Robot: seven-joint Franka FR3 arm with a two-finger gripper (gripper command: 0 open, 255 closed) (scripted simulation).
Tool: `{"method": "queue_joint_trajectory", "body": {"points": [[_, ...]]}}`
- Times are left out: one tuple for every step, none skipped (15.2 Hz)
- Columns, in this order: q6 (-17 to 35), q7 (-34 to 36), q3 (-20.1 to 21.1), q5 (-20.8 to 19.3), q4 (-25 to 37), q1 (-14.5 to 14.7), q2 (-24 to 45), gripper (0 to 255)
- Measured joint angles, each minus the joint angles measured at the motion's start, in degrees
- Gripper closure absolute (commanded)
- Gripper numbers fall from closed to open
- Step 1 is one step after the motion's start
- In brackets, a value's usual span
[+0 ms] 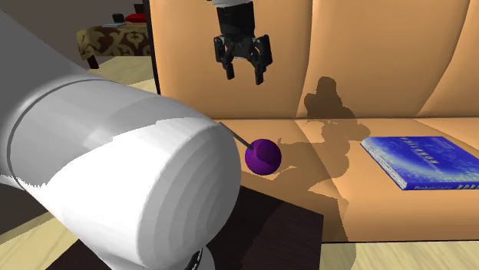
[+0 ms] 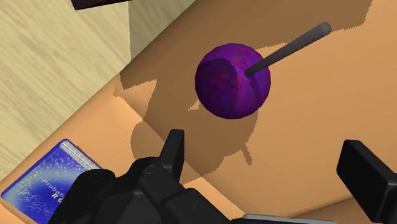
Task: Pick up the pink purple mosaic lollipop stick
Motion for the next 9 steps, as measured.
{"method": "queue_joint_trajectory", "body": {"points": [[2.8,1.8,1.2,-0.3,-1.0,-0.4,1.8,0],[4.8,3.2,2.0,-0.8,-1.8,-0.9,2.8,0],[7.0,4.9,3.0,-1.4,-2.3,-1.5,4.5,0],[10.2,6.6,3.9,-2.3,-3.5,-2.5,6.6,0],[12.9,8.3,4.9,-3.3,-4.1,-3.4,8.6,0],[15.2,10.6,6.3,-4.3,-4.6,-4.2,10.4,0],[17.7,13.1,7.7,-5.8,-4.5,-5.5,13.0,0],[20.6,16.0,9.4,-7.7,-4.6,-7.0,16.0,0],[22.9,18.7,10.7,-10.1,-4.4,-8.9,18.7,0]]}}
